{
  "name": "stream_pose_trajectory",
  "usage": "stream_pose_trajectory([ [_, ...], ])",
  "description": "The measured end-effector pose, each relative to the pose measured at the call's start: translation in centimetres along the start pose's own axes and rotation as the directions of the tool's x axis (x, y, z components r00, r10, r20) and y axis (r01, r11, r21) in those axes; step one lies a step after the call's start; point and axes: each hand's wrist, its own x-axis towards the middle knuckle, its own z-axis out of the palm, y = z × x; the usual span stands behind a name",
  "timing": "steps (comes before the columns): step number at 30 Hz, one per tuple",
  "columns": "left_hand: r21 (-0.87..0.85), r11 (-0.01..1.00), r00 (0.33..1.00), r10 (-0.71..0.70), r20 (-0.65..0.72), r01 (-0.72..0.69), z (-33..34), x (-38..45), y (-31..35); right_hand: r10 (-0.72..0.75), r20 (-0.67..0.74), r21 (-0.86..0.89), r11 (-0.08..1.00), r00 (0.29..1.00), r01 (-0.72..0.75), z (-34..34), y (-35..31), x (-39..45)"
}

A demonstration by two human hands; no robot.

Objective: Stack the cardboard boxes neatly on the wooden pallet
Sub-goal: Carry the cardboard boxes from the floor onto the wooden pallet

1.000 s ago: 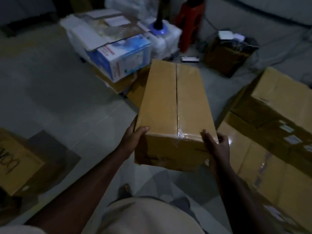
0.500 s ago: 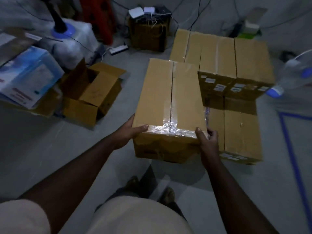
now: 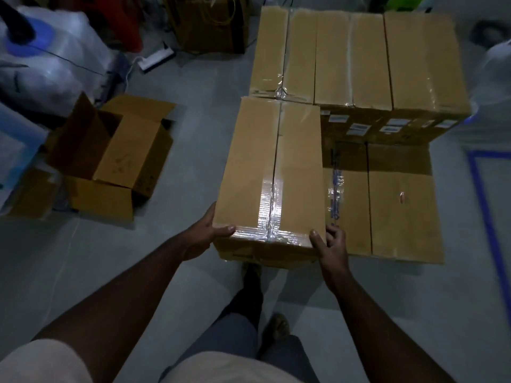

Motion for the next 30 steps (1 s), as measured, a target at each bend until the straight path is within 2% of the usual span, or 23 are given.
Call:
stream_pose_trajectory([
  [3, 0.001, 0.997, 0.996, -0.083, 0.017, 0.083, -0.9, 2.6, -0.8, 0.050, -0.020, 0.009, 0.999, 0.999, -0.049, 1.0, 1.1, 2.2],
  [8, -0.034, 0.997, 0.997, -0.076, -0.025, 0.075, -0.7, 5.2, -2.4, 0.093, 0.022, -0.032, 0.995, 0.995, -0.092, 1.5, 2.0, 4.9],
  [17, 0.029, 0.993, 0.978, -0.105, -0.178, 0.112, 0.9, 7.3, -5.3, 0.148, 0.151, -0.238, 0.965, 0.977, -0.110, 1.7, 3.5, 6.6],
  [24, 0.079, 0.992, 0.968, -0.072, -0.239, 0.093, 0.7, 9.0, -5.6, 0.150, 0.110, -0.301, 0.947, 0.983, -0.111, 2.2, 3.9, 8.3],
  [30, 0.113, 0.991, 0.972, -0.041, -0.233, 0.069, 0.2, 9.1, -6.1, 0.143, 0.068, -0.305, 0.945, 0.987, -0.116, 2.5, 4.3, 8.4],
])
